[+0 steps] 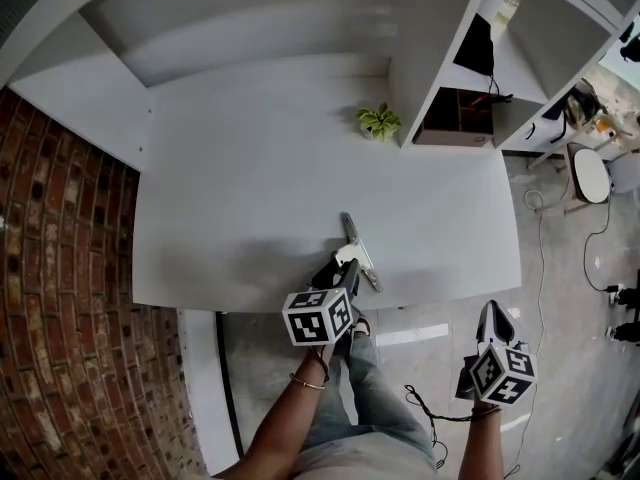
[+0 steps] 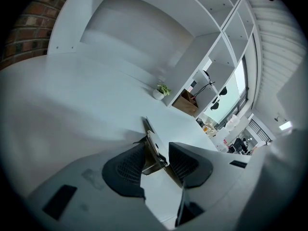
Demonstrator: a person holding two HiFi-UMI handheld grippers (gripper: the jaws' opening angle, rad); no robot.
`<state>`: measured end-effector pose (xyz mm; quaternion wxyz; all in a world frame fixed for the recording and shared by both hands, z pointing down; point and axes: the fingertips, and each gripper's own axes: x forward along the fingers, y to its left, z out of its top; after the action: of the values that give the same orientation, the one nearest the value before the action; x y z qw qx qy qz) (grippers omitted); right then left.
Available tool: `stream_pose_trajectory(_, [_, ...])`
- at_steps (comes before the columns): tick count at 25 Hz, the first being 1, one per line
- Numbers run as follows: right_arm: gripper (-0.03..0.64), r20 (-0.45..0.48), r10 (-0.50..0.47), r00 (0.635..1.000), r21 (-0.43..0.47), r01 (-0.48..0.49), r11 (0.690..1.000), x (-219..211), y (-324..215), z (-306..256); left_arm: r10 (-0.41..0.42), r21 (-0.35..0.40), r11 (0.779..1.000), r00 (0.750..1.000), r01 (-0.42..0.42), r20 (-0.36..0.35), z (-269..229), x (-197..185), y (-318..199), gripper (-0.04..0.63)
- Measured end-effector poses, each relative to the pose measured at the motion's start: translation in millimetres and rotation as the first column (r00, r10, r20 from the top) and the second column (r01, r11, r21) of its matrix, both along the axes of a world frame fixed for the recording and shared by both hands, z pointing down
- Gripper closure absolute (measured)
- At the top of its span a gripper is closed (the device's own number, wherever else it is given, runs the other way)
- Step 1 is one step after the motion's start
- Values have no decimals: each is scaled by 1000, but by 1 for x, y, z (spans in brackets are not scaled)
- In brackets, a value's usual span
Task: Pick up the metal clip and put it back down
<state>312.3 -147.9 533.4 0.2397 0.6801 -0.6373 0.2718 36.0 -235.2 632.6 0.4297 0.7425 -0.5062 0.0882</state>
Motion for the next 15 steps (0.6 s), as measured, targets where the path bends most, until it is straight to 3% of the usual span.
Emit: stream_pose_trajectory(15, [615,10,10,1000,-3,-10,1000,2,-10,2,6,-36,999,1000,-6,1,2,5,-7,493])
